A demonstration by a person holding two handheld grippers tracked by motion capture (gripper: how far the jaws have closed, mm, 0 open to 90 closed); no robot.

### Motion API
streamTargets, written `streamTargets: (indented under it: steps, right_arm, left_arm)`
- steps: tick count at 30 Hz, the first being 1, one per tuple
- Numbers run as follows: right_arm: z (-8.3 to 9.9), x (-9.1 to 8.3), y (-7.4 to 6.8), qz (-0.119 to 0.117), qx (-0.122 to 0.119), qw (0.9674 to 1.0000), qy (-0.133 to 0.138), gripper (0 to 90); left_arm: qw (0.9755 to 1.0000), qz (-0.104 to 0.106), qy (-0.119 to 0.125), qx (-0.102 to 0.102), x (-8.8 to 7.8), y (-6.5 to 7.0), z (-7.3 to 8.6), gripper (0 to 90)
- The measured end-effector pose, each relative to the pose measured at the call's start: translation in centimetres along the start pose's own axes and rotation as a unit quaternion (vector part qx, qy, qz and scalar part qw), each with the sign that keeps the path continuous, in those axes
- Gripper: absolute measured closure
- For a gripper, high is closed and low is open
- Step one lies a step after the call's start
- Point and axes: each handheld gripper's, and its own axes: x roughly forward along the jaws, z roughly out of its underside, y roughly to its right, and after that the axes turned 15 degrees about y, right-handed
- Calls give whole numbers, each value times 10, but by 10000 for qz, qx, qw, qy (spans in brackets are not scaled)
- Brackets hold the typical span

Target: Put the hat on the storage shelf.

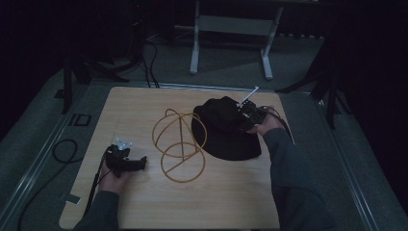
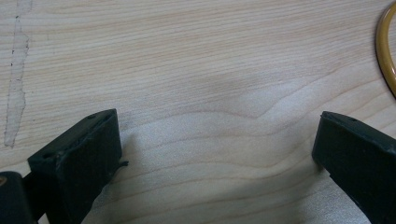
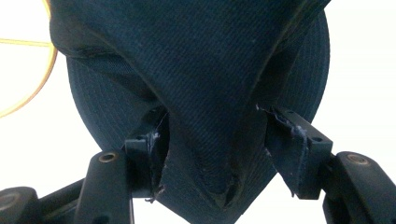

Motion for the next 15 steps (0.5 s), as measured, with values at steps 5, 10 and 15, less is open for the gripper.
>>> streamTargets:
  steps: [5, 10, 15]
  right_arm:
    - [-4, 1, 2, -87, 5, 10000, 24, 409]
    - [-9, 6, 1, -143, -1, 9999, -61, 445]
    - [-12, 13, 6, -299, 243, 9991, -174, 508]
  left_arm:
    - [10000, 0, 1, 0, 0, 0, 0, 16]
    - [10000, 0, 1, 0, 0, 0, 0, 16]
    - [10000, 0, 0, 2, 0, 0, 0, 16]
